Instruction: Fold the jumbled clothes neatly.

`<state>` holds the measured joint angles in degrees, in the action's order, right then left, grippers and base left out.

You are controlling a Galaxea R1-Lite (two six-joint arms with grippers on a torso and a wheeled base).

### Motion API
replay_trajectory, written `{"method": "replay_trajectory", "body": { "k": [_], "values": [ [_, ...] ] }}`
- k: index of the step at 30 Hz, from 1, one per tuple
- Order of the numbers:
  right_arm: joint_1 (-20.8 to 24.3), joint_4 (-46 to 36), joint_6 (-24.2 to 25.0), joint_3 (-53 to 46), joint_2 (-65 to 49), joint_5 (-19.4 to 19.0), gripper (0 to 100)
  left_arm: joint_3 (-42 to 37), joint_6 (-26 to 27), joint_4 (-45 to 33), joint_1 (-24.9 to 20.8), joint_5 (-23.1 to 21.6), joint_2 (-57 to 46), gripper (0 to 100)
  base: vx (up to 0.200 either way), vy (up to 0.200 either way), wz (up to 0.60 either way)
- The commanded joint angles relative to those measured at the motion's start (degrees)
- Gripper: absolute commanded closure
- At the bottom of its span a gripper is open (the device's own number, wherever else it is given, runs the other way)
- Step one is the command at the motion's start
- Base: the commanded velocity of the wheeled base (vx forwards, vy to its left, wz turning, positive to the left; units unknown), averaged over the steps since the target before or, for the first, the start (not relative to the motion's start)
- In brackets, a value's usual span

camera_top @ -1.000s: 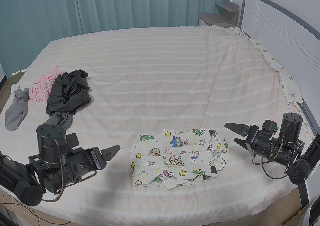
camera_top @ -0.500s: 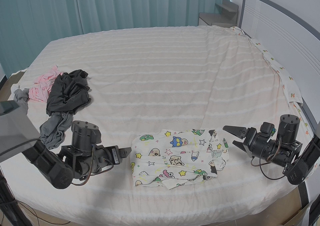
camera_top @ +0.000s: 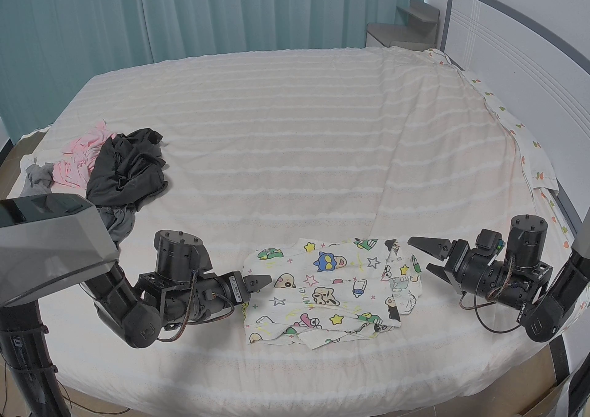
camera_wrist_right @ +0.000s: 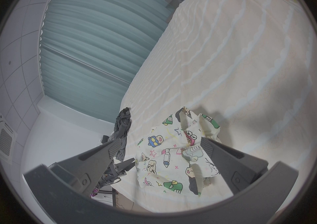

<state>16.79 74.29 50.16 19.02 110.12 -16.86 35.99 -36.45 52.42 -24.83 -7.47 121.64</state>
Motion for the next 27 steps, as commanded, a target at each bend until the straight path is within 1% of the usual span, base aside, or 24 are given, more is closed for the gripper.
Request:
{"method": "replay_trajectory", "body": {
  "k": [1,4,13,15,18,19,21,27],
  "values": [
    [0.09,1.21,0.02,-0.21,0.80,-0.02,0,-0.13,-1.52,1.19,-0.83,-0.61,0.88,0,0.000,0.000,0.00],
    [0.18,1.65,0.02,-0.56,1.33,-0.02,0,-0.13,-2.31,2.34,-1.27,-1.49,2.02,0,0.000,0.000,0.00],
    [0.26,2.35,0.02,-0.65,1.94,-0.02,0,0.58,-2.93,5.94,-2.15,-1.58,5.63,0,0.000,0.000,0.00],
    [0.26,2.44,-0.07,-0.56,2.03,0.07,0,0.84,-4.68,7.35,-2.41,-1.58,6.24,0,0.000,0.000,0.00],
    [0.26,2.44,-0.07,-0.65,2.12,-0.02,0,1.45,-7.32,9.54,-4.00,-1.58,7.65,0,0.000,0.000,0.00],
    [0.26,2.44,-0.07,-0.65,2.12,0.07,0,1.37,-7.85,10.25,-4.35,-1.58,7.83,100,0.000,0.000,0.00],
    [0.26,2.44,-0.07,-0.56,2.29,0.07,0,1.37,-8.37,11.39,-5.05,-1.58,8.00,100,0.000,0.000,0.00],
    [0.26,2.44,-0.07,-0.56,2.47,0.07,0,0.14,-8.90,11.65,-4.96,-1.49,7.47,100,0.000,0.000,0.00]
  ]
}}
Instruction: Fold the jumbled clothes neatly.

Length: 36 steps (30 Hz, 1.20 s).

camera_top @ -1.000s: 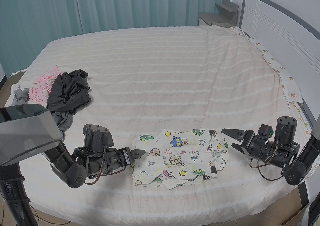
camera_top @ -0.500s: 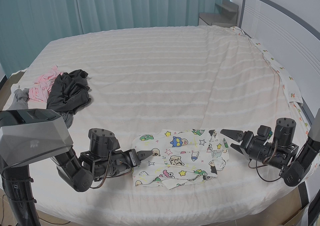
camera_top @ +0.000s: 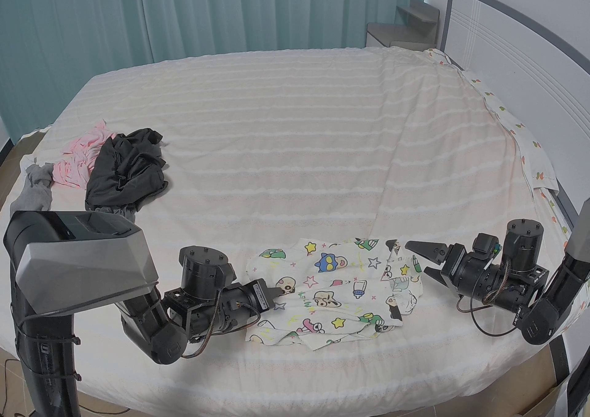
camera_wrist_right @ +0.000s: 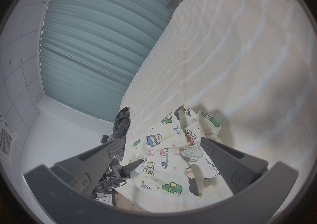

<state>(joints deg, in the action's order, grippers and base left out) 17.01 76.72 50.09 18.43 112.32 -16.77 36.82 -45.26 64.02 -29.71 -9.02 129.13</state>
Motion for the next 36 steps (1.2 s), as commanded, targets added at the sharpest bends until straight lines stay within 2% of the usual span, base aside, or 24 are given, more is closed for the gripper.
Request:
{"method": "replay_trajectory", "body": {
  "k": [1,9,15,23,28,30,36],
  "values": [
    [0.04,0.01,0.01,0.02,0.26,-0.01,0,-0.69,-0.09,0.05,-0.09,0.06,-0.02,100,0.000,0.000,0.00],
    [-0.22,0.10,0.09,0.02,0.18,-0.10,0,-3.68,-0.09,0.05,1.32,0.41,-6.09,100,0.000,0.000,0.00],
    [-0.22,0.10,0.09,0.02,0.09,-0.10,0,-7.02,0.53,0.05,5.45,0.41,-11.10,100,0.000,0.000,0.00],
    [-0.22,0.10,0.09,0.02,0.09,-0.01,0,-12.65,3.69,0.14,18.81,-0.30,-15.93,100,0.000,0.000,0.00],
    [-0.22,0.10,0.09,0.02,0.00,-0.01,0,-15.72,7.03,0.31,28.57,-3.72,-16.46,100,0.000,0.000,0.00],
    [-0.22,0.10,0.09,0.02,0.00,-0.01,0,-16.07,7.21,0.31,29.88,-3.81,-16.37,100,0.000,0.000,0.00],
    [-0.22,0.10,0.09,0.02,0.00,-0.01,0,-16.78,7.21,0.31,39.90,-3.81,-15.76,100,0.000,0.000,0.00]
  ]
}}
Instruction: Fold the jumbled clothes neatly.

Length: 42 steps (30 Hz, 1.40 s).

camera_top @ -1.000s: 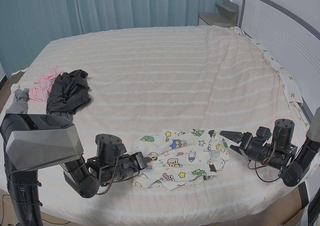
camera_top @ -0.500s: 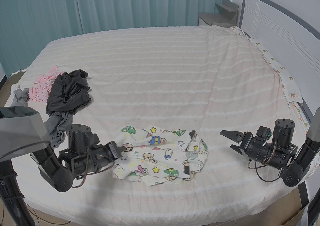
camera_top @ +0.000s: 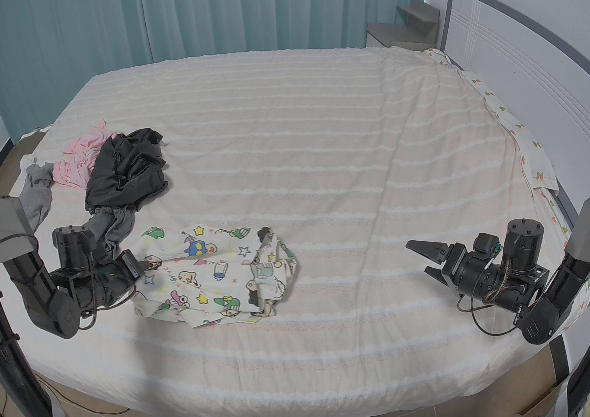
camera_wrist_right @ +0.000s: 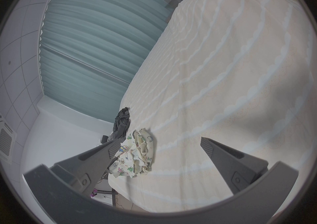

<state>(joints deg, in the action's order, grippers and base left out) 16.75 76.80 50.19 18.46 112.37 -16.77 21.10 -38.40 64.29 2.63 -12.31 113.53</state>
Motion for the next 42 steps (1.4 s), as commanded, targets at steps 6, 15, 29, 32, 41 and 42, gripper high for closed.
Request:
{"method": "replay_trajectory", "body": {
  "k": [6,15,29,32,41,42],
  "values": [
    [0.04,0.02,0.00,0.00,-0.05,-0.01,0,-0.97,0.61,0.92,13.98,0.18,2.31,100,0.000,0.000,0.00],
    [0.04,0.02,0.00,0.00,-0.14,-0.01,0,-1.50,0.61,8.13,19.08,3.08,10.66,100,0.000,0.000,0.00],
    [-0.40,0.72,-0.18,-0.18,-4.88,0.25,0,-7.74,2.28,17.09,22.50,1.41,11.71,0,0.000,0.000,0.00],
    [-0.49,0.02,-0.18,-0.88,-10.16,0.34,0,-9.76,4.56,19.20,26.72,-4.47,8.20,0,0.000,0.000,0.00],
    [-5.06,0.02,-2.82,-10.63,-28.79,0.78,0,-13.19,4.30,22.45,31.82,-24.43,-14.13,0,0.000,0.000,0.00],
    [-5.94,0.02,-3.87,-12.48,-30.63,0.78,0,-13.72,4.21,22.37,31.73,-27.15,-17.29,0,0.000,0.000,0.00]
  ]
}}
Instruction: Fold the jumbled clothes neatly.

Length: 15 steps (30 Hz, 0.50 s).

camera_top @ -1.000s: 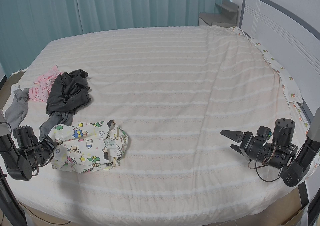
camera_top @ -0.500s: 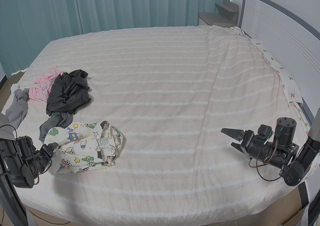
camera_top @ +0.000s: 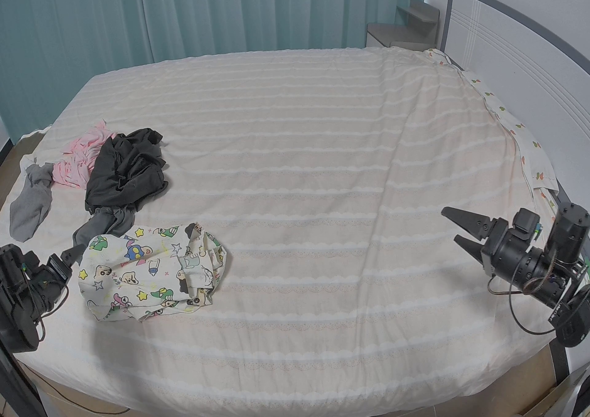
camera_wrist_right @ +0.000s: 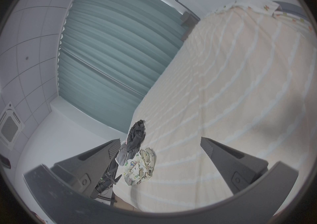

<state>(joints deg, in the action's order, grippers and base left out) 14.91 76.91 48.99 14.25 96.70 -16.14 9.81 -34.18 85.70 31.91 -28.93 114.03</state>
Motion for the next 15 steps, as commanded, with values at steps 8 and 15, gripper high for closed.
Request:
{"method": "replay_trajectory", "body": {
  "k": [8,15],
  "values": [
    [-11.04,-10.82,-9.27,-13.99,-37.19,1.64,0,-8.93,-8.36,0.17,0.08,-37.78,-42.66,0,0.000,0.000,0.00],
    [-11.04,-41.14,-21.22,-12.41,-65.06,1.73,0,-9.20,-28.75,-4.40,-0.01,-58.79,-63.93,0,0.000,0.000,0.00]
  ]
}}
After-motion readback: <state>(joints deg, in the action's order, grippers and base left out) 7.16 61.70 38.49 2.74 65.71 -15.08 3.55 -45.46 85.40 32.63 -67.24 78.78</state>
